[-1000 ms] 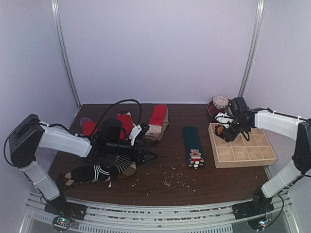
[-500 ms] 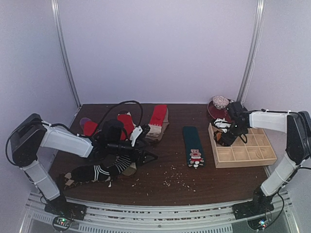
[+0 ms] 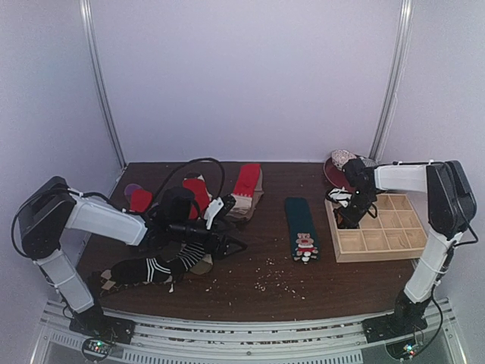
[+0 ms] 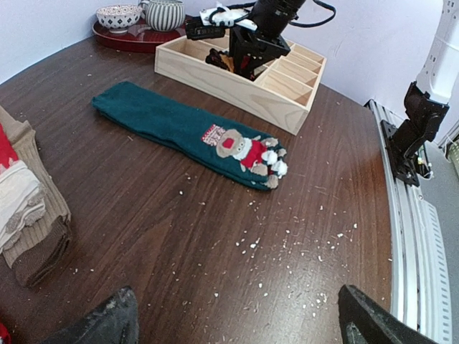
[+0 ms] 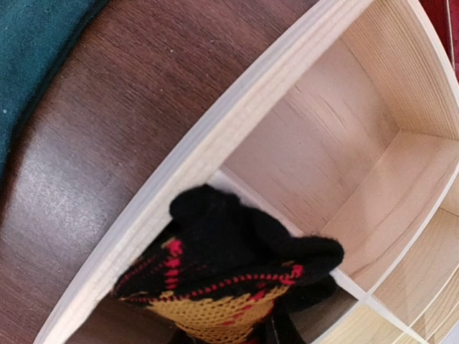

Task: Roll the socks
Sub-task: Place the sock in the storage box.

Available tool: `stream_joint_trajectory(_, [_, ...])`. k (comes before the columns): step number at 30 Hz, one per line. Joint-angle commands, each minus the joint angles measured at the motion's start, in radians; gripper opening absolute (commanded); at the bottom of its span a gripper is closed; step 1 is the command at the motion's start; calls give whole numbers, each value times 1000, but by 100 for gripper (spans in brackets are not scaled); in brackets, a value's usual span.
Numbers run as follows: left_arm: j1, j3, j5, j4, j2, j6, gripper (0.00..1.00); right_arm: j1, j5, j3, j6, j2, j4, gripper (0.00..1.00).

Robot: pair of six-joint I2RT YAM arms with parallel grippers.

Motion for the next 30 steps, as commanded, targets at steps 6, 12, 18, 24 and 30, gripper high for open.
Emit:
stream_joint_trajectory(6, [5,32,7,10,16,23,96,-22,112,-89,106,159,-33,10])
stream_joint_trajectory(12, [5,42,-5,-8,11,27,96,-22,33,-70,116,56,-14,28])
stream_joint_trajectory(18, [5,48,-18,-19,6,26,96,-22,-40,-63,124,-60,28,47])
stream_joint_trajectory(24, [4,68,-35,-50,10,38,96,-22,-111,-11,132,-102,27,53])
stream_joint_trajectory(30, [5,81,-45,-68,13,46,96,-22,-129,47,141,-136,-29,55])
